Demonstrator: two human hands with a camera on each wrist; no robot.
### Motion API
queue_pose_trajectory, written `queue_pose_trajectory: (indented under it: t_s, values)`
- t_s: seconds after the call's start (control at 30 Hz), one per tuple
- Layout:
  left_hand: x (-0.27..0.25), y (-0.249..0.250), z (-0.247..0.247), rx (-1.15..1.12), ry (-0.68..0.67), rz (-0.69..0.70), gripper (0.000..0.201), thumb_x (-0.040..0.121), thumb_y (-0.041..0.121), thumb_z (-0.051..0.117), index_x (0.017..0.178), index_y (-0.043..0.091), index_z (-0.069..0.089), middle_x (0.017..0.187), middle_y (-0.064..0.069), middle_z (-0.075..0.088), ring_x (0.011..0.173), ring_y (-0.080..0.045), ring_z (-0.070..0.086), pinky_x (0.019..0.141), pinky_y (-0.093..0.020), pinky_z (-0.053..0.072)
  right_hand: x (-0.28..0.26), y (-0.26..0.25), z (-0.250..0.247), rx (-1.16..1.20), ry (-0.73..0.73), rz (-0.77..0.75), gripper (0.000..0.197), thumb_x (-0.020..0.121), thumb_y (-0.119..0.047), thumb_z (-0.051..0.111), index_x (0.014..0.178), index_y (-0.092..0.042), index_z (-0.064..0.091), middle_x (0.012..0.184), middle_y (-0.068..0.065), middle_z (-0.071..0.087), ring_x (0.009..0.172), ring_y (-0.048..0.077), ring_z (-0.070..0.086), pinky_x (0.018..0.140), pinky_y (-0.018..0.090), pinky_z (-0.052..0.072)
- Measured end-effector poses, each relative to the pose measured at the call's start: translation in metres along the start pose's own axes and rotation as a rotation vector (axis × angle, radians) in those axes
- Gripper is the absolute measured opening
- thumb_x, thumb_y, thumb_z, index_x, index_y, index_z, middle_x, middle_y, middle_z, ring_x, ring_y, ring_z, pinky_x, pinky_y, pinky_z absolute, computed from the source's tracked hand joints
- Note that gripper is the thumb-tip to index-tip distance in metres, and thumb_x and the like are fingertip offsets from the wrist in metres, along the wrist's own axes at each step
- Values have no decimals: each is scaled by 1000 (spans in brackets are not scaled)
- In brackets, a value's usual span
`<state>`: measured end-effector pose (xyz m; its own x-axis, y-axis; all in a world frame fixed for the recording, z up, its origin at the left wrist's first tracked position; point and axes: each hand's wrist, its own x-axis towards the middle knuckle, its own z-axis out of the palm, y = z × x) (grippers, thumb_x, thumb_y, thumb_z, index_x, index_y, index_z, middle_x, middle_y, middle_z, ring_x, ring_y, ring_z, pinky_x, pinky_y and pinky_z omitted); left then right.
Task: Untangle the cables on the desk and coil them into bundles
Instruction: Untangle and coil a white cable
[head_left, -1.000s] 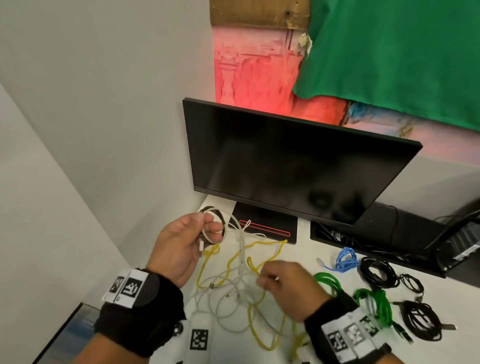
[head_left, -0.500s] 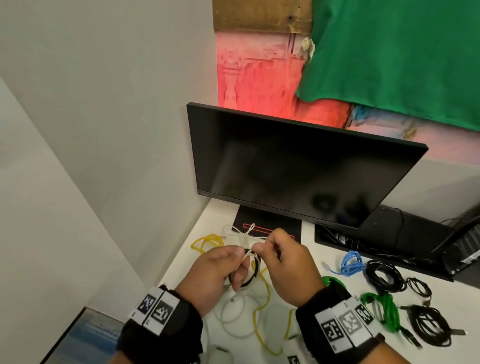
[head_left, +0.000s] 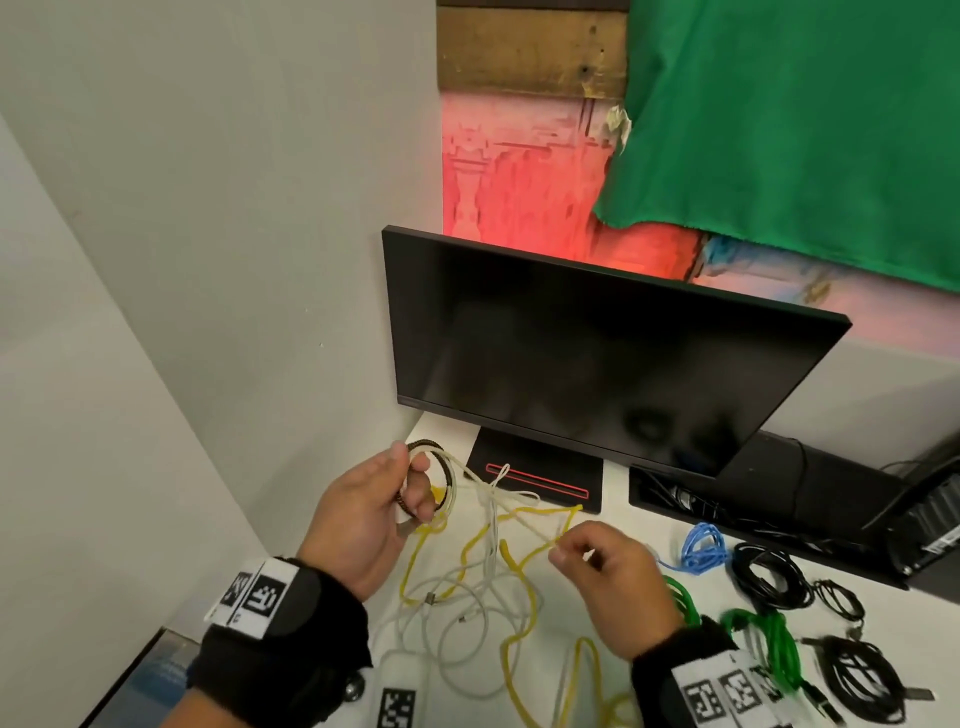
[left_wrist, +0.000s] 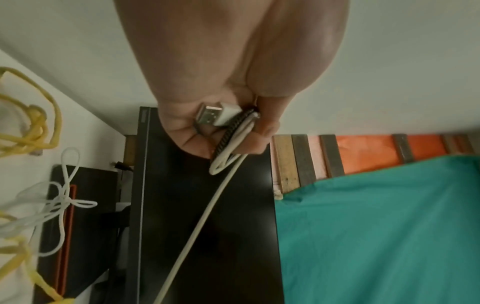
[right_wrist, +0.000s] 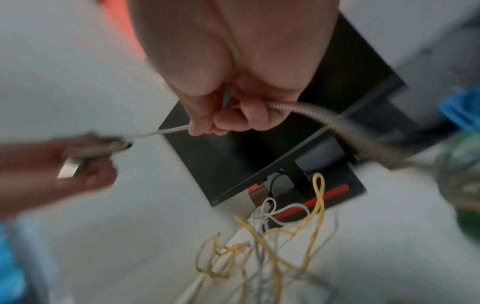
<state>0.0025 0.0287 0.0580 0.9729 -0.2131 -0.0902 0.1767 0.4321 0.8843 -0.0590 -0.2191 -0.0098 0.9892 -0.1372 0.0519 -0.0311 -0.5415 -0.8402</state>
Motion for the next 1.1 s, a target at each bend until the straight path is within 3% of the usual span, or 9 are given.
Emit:
queue_pose_trajectory:
  t_s: [0.13, 0.27, 0.37, 0.47, 0.63, 0.73, 0.87, 0.93, 1.1]
  values:
    - [1, -14, 12, 308, -68, 130, 29, 90, 29, 53, 87, 2, 64, 72, -15, 70, 60, -22, 59, 68, -31, 49, -10, -36, 15, -270, -323, -268, 14, 95, -36, 57, 84, -29, 63, 85, -16, 57, 82, 2, 53, 80, 26, 44]
    - [-3, -25, 15, 586, -199, 151, 25, 92, 28, 55, 84, 7, 66, 66, -8, 70, 63, -17, 60, 67, -26, 49, -12, -65, 15, -119, -222, -390, 19, 93, -42, 46, 86, -29, 58, 82, -17, 53, 79, 0, 50, 74, 22, 42]
    - [-11, -27, 18, 648, -286, 136, 31, 89, 41, 49, 72, 18, 63, 59, -2, 61, 60, -16, 55, 65, -29, 45, -9, -74, 12, -38, -114, -411, 15, 95, -33, 51, 82, -40, 53, 79, -22, 56, 79, -1, 53, 73, 21, 43]
    - [-13, -26, 20, 716, -363, 130, 40, 87, 54, 43, 62, 25, 55, 56, 2, 51, 61, -22, 46, 64, -35, 40, -6, -72, 13, 21, -66, -372, 12, 94, -36, 57, 82, -36, 59, 73, -25, 59, 74, 1, 55, 68, 20, 43]
    - [-7, -20, 5, 782, -494, -17, 26, 86, 34, 58, 73, 12, 62, 60, 2, 48, 59, -16, 41, 59, -30, 34, -4, -58, 4, -2, -226, -259, 22, 79, -59, 61, 77, -37, 61, 68, -21, 58, 64, 4, 51, 62, 25, 44]
    - [-4, -15, -11, 909, -420, -48, 31, 81, 38, 61, 77, 7, 65, 63, 1, 51, 61, -13, 45, 62, -31, 37, -3, -39, -16, -216, -297, -258, 14, 86, -50, 59, 90, -41, 68, 81, -20, 63, 81, 2, 57, 77, 27, 48]
    - [-7, -17, -8, 917, -343, -103, 25, 81, 42, 55, 64, 24, 61, 56, 7, 49, 56, -11, 47, 63, -28, 41, 2, -27, -25, -552, -212, -251, 18, 96, -37, 58, 107, -36, 73, 99, -19, 60, 101, 8, 54, 90, 29, 44]
    - [-10, -23, 4, 733, -336, -129, 29, 83, 35, 55, 56, 26, 54, 55, 5, 44, 53, -12, 42, 60, -25, 39, 4, -30, -17, -416, -105, -195, 15, 95, -28, 62, 100, -34, 75, 92, -17, 63, 93, 6, 60, 84, 24, 46]
    - [-15, -30, 22, 360, -290, -198, 30, 84, 22, 65, 56, 20, 57, 55, 0, 38, 51, -13, 34, 55, -27, 33, 11, -46, 0, 542, -7, 157, 20, 96, -2, 59, 89, -16, 70, 76, 6, 73, 65, 22, 72, 58, 27, 55]
